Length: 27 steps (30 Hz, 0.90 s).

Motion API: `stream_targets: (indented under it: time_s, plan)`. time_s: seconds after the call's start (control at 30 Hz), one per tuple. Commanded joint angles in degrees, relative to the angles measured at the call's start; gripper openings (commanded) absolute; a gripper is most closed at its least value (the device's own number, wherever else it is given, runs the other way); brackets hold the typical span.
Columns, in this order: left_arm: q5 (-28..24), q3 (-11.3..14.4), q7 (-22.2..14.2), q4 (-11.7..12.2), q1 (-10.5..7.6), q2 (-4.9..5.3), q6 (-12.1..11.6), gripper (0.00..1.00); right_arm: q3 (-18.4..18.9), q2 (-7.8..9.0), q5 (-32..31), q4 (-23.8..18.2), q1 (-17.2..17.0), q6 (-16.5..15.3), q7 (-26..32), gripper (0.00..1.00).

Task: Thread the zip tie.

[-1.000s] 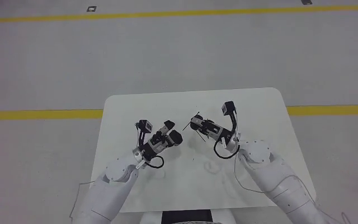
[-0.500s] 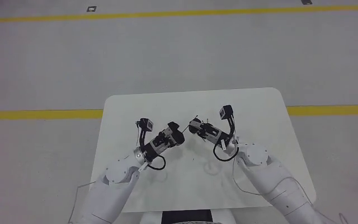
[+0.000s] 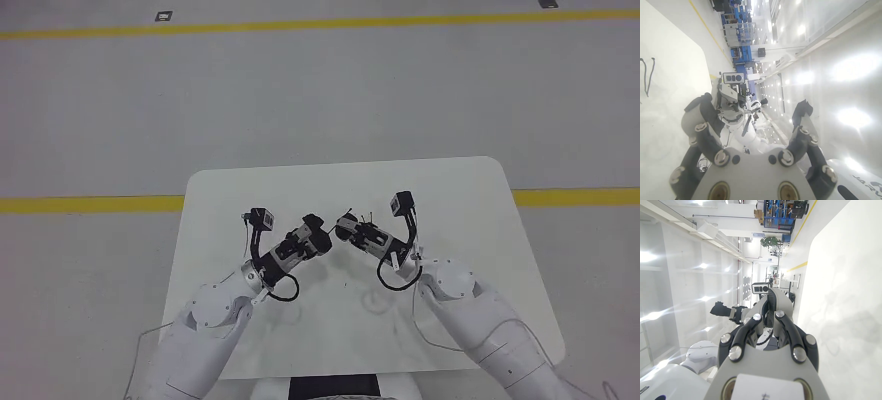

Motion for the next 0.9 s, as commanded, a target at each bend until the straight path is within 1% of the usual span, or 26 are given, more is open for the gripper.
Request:
stream_targets:
  time_s: [0.0, 0.17, 0.27, 0.3, 0.33, 0.47, 0.6, 0.83, 0.87]
  plan:
    - [0.0, 0.0, 0.0, 0.0, 0.0, 0.0, 0.0, 1.0, 0.0, 0.0, 0.01, 0.0, 0.0, 0.01, 0.0, 0.0]
    - [1.26, 0.57, 2.46, 0.05, -0.33, 0.03, 1.0, 1.0, 0.42, -0.21, -0.6, -1.56, -0.88, -0.1, -1.02, 0.0]
    - [1.86, 0.82, 3.46, 0.17, -0.46, 0.1, 1.63, 0.64, 1.05, -0.39, -1.05, -2.55, -1.49, -0.1, -1.13, 0.0]
    - [0.49, 1.1, 3.71, 0.27, -0.4, 0.04, 1.58, 0.56, 1.37, -0.48, -1.42, -2.86, -1.73, -0.1, -1.49, 0.0]
    - [-0.46, 1.14, 3.73, 0.54, -0.5, 0.03, 1.59, 0.53, 1.57, -0.56, -1.9, -3.05, -1.94, -0.1, -1.81, 0.0]
    - [-0.24, 1.27, 3.72, 1.48, -1.12, 0.15, 1.64, 0.42, 2.19, -0.92, -3.23, -3.45, -2.58, -0.1, -2.66, 0.0]
    - [-0.17, 1.67, 3.72, 1.55, -1.25, 0.24, 1.62, 0.22, 2.66, -1.23, -4.69, -3.55, -2.92, -0.1, -3.08, 0.0]
    - [0.13, 2.29, 3.35, 2.07, -1.7, 0.46, 2.47, 0.26, 3.35, -1.87, -4.99, -3.62, -3.27, -0.1, -3.51, 0.0]
    - [0.18, 2.47, 3.36, 2.11, -1.76, 0.48, 2.52, 0.25, 3.43, -1.99, -5.02, -3.66, -3.27, -0.1, -3.49, 0.0]
